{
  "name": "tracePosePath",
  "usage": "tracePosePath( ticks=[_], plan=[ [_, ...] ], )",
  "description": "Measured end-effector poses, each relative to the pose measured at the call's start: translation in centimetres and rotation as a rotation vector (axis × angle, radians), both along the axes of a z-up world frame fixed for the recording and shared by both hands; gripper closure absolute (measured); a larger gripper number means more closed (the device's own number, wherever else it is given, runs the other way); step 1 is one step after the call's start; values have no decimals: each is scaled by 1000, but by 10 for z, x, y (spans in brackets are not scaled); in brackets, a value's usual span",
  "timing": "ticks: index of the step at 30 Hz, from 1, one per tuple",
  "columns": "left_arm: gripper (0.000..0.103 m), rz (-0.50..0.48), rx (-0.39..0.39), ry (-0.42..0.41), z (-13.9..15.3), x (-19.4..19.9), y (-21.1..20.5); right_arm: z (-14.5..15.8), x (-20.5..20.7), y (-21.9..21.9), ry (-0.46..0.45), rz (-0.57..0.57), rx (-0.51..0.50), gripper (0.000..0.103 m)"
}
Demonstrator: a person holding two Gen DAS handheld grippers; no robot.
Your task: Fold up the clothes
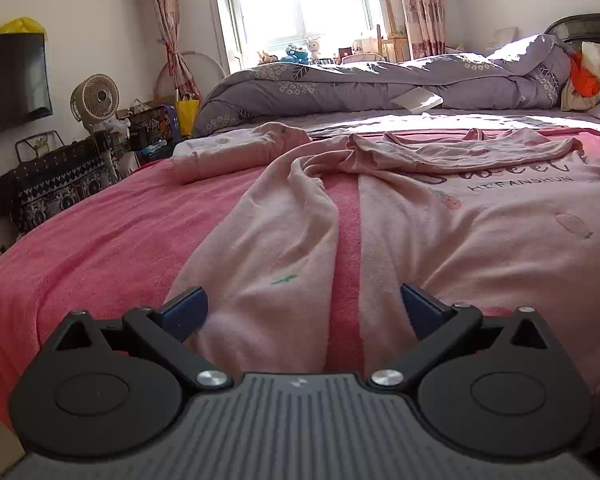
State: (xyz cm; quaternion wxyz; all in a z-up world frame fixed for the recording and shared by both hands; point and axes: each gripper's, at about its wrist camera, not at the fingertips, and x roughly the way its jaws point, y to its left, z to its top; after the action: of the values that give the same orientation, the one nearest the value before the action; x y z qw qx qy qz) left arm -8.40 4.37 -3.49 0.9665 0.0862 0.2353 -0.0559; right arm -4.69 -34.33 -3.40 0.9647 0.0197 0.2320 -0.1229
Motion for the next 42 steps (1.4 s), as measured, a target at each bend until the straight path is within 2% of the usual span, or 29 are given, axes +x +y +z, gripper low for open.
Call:
tracePosePath(
  ticks=[3, 6, 7, 8, 11, 13, 14, 17, 20, 24, 26, 28, 31, 32, 34, 35, 36, 37, 38, 40, 42],
  plan=[
    [0, 13, -28, 37, 1, -3, 8, 17, -3, 12, -65, 104, 89, 10],
    [0, 27, -11, 42, 2, -6, 4, 24, 8, 45, -74, 292, 133, 12],
    [0, 33, -6, 45, 2, -7, 4, 25, 13, 57, -69, 354, 151, 17],
    [0, 39, -3, 51, 1, -8, 4, 23, 20, 72, -51, 422, 178, 23],
    [0, 70, 27, 91, -4, -12, 6, 17, 40, 112, 15, 575, 220, 33],
    [0, 96, 44, 137, -12, -12, 8, 15, 55, 143, 78, 637, 180, 38],
    [0, 126, 59, 170, -17, -10, 8, 15, 62, 154, 97, 642, 142, 42],
    [0, 230, 146, 240, -39, -2, 9, 19, 87, 173, 143, 610, 46, 43],
    [0, 232, 98, 253, -47, 2, 15, 18, 123, 173, 175, 524, 6, 43],
    [0, 210, 60, 240, -47, 0, 22, 14, 172, 175, 202, 462, 46, 42],
    [0, 200, 40, 237, -46, -5, 27, 13, 192, 171, 230, 448, 140, 37],
    [0, 193, 21, 235, -42, -9, 34, 18, 191, 167, 228, 510, 203, 34],
    [0, 192, -55, 217, -31, -17, 52, 24, 169, 169, 223, 695, 244, 28],
    [0, 201, -93, 212, -28, -18, 60, 26, 159, 172, 202, 721, 216, 28],
    [0, 224, -177, 226, -26, -18, 74, 29, 146, 184, 130, 687, 87, 29],
    [0, 234, -217, 236, -26, -18, 80, 29, 142, 191, 98, 657, 18, 34],
    [0, 242, -247, 246, -27, -18, 85, 28, 143, 198, 92, 629, -27, 44],
    [0, 245, -256, 255, -30, -18, 87, 27, 147, 204, 109, 608, -49, 73],
    [0, 247, -262, 261, -32, -19, 88, 28, 149, 206, 118, 591, -41, 86],
    [0, 243, -262, 258, -35, -21, 90, 33, 154, 199, 110, 562, 32, 87],
    [0, 236, -273, 253, -37, -21, 93, 55, 158, 172, 52, 489, 52, 87]
  ],
)
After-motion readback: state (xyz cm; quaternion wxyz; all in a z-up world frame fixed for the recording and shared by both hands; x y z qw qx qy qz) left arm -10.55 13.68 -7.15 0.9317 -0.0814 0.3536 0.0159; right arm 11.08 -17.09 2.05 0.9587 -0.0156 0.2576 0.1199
